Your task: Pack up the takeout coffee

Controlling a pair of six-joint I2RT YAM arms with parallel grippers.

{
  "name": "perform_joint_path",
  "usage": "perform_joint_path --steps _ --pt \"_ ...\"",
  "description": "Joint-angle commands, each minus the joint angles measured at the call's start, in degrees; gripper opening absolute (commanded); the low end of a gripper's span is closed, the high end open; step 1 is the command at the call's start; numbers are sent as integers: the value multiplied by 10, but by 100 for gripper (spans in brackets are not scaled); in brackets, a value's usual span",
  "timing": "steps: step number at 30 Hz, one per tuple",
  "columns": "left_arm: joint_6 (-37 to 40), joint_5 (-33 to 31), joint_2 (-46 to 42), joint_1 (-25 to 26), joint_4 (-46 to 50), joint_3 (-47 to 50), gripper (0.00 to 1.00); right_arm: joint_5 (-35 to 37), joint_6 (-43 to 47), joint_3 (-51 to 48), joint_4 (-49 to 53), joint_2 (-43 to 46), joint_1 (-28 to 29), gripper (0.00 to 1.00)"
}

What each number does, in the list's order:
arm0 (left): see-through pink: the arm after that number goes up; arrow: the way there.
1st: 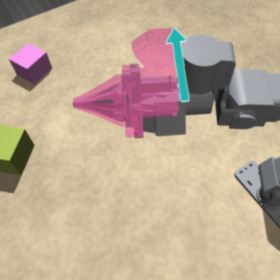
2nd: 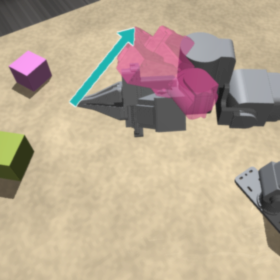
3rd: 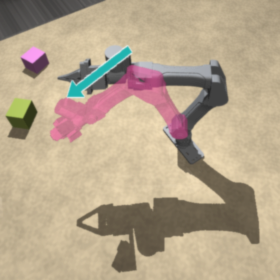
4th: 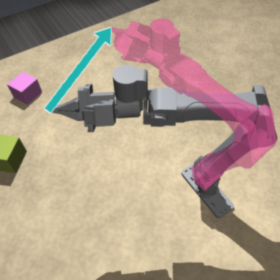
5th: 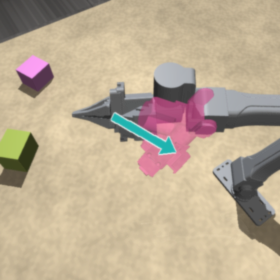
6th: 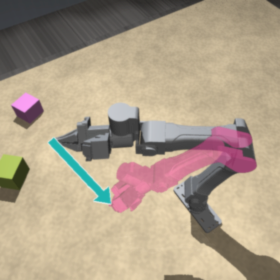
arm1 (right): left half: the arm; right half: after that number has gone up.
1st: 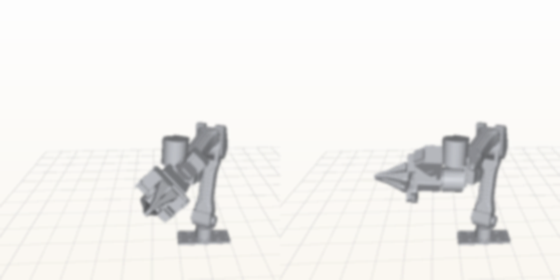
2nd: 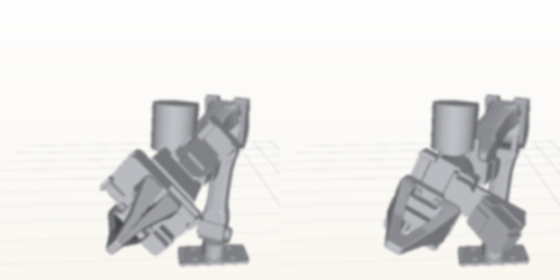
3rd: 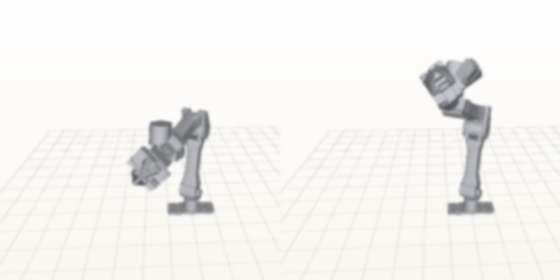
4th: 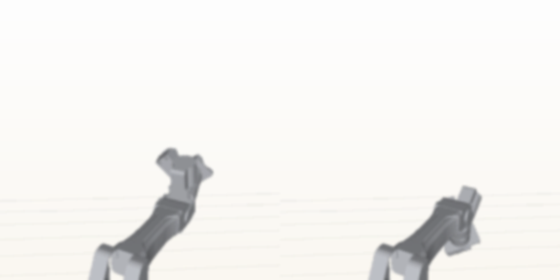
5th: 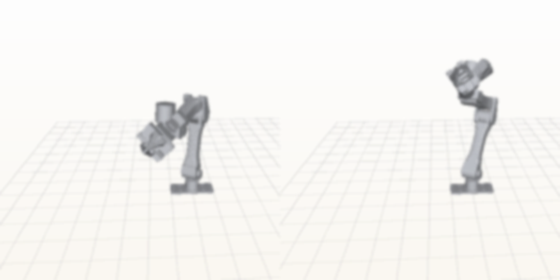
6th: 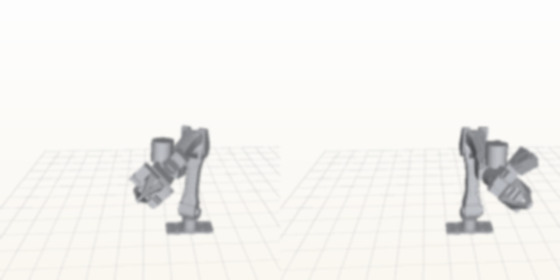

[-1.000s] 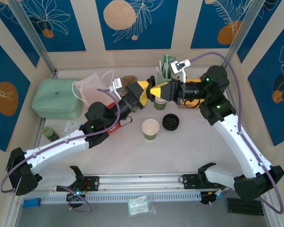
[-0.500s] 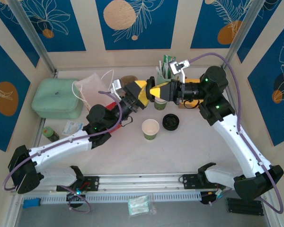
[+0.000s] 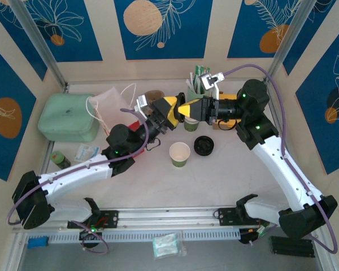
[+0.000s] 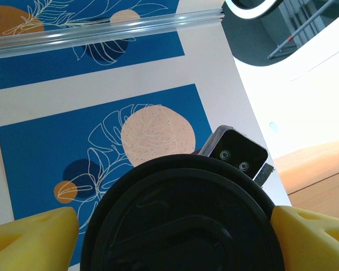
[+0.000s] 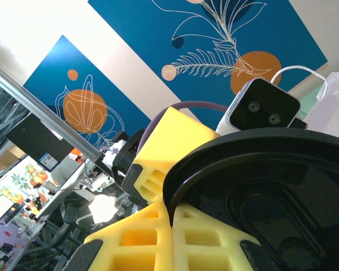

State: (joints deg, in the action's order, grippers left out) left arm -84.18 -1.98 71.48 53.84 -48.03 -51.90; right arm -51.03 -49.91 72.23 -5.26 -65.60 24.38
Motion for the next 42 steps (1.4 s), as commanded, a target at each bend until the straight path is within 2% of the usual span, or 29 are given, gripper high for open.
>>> perform_joint_path --steps 1,7,11,15,28,31,34,36,39,42 --pt "-4 8 7 -2 -26 -18 85 1 7 -9 6 0 3 0" --pt "-6 9 12 -2 -33 -18 81 8 9 -15 13 1 2 0" --pt "-7 8 13 -2 -35 -15 80 13 11 -17 20 1 0 9" --pt "-8 7 14 -2 -37 -13 78 16 12 -17 25 1 -4 11" --pt "-9 5 16 -2 -40 -13 72 23 10 -23 29 -1 -11 12" --pt "-8 4 18 -2 -40 -11 72 24 8 -25 29 0 -14 20" --pt "-1 2 16 -2 -35 -8 72 23 8 -25 36 5 -23 41" --pt "6 -2 12 -2 -27 -4 72 22 7 -24 41 12 -33 51" --pt "25 -7 4 -2 -9 2 72 20 7 -25 55 29 -56 59" --pt "55 -11 -10 -3 26 5 72 21 13 -29 83 51 -79 63"
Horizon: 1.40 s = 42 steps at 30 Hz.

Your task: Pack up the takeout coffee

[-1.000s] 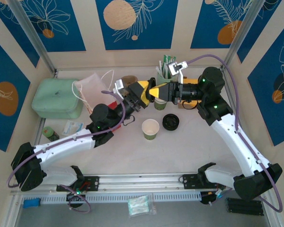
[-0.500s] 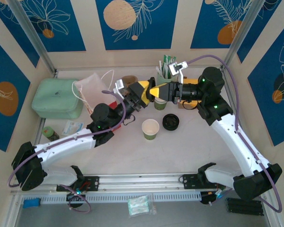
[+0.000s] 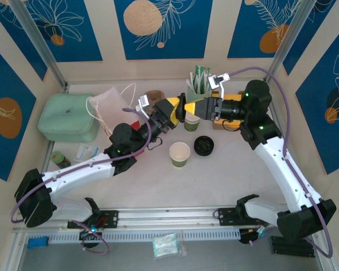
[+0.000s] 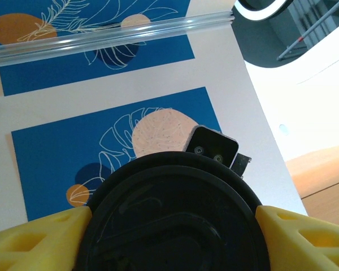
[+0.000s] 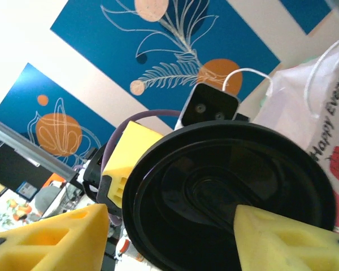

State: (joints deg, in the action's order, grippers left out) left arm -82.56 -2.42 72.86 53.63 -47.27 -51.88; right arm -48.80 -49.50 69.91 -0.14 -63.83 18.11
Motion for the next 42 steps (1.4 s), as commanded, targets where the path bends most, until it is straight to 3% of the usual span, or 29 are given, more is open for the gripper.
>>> perform_joint_path --steps 1,4,11,17,26,42 --pt "54 -8 -29 -1 36 4 72 1 12 -7 49 39 -22 63" --pt "112 -12 -52 -1 120 -7 71 14 35 -18 112 56 -37 64" --pt "335 -42 -74 0 409 -107 71 41 74 -100 192 105 -62 65" --pt "463 -94 -42 11 549 -172 70 105 129 -175 275 141 -63 65" --pt "558 -179 37 51 622 -200 71 167 159 -294 297 175 -56 65" --pt "586 -216 141 90 672 -199 73 251 187 -352 298 143 -42 66"
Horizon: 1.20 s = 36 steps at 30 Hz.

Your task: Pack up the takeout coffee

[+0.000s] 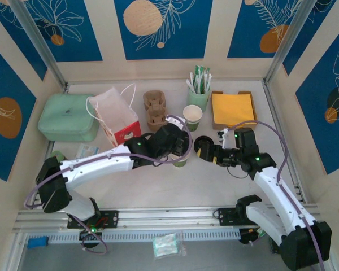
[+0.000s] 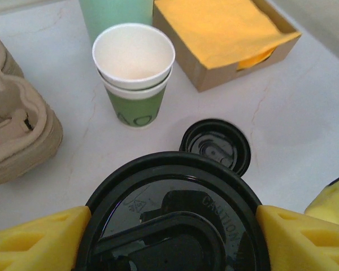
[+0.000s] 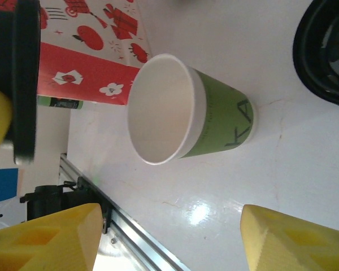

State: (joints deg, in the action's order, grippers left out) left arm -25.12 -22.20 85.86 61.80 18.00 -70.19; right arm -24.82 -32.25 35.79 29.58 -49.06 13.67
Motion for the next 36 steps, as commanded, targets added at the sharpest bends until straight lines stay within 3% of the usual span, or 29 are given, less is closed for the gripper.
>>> perform_joint_path --steps 1,36 --pt "11 -19 15 9 22 -15 73 13 15 -13 -2 -7 3 66" --pt "-11 -17 93 15 4 18 76 16 18 -18 -22 -33 3 66"
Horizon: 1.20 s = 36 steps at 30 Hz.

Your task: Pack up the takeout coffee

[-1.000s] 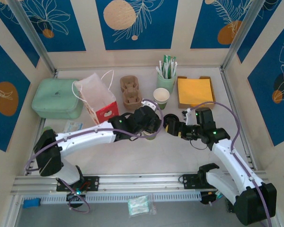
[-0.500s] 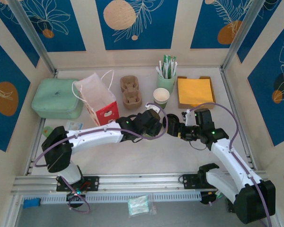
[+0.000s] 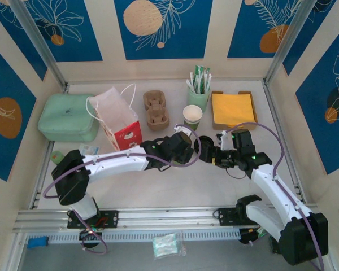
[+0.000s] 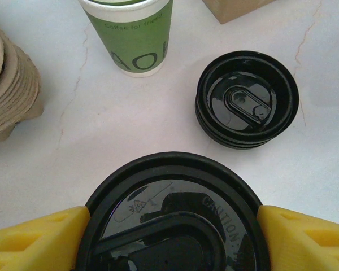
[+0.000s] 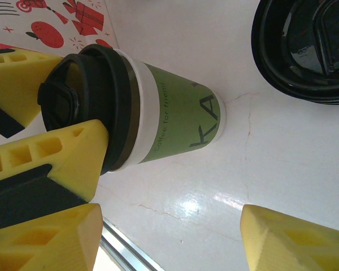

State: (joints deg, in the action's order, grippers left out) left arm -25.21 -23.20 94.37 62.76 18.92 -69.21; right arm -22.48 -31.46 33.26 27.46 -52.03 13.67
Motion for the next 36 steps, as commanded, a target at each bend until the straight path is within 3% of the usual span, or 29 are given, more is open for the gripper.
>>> perform_joint_path --steps 1,25,36 --pt "-11 -8 8 5 -5 8 76 -7 10 8 0 -3 3 66" --pt "-15 6 25 5 -14 9 78 -7 10 12 2 -4 3 66" --pt "-24 10 30 5 -6 10 91 -10 11 19 11 -3 3 66"
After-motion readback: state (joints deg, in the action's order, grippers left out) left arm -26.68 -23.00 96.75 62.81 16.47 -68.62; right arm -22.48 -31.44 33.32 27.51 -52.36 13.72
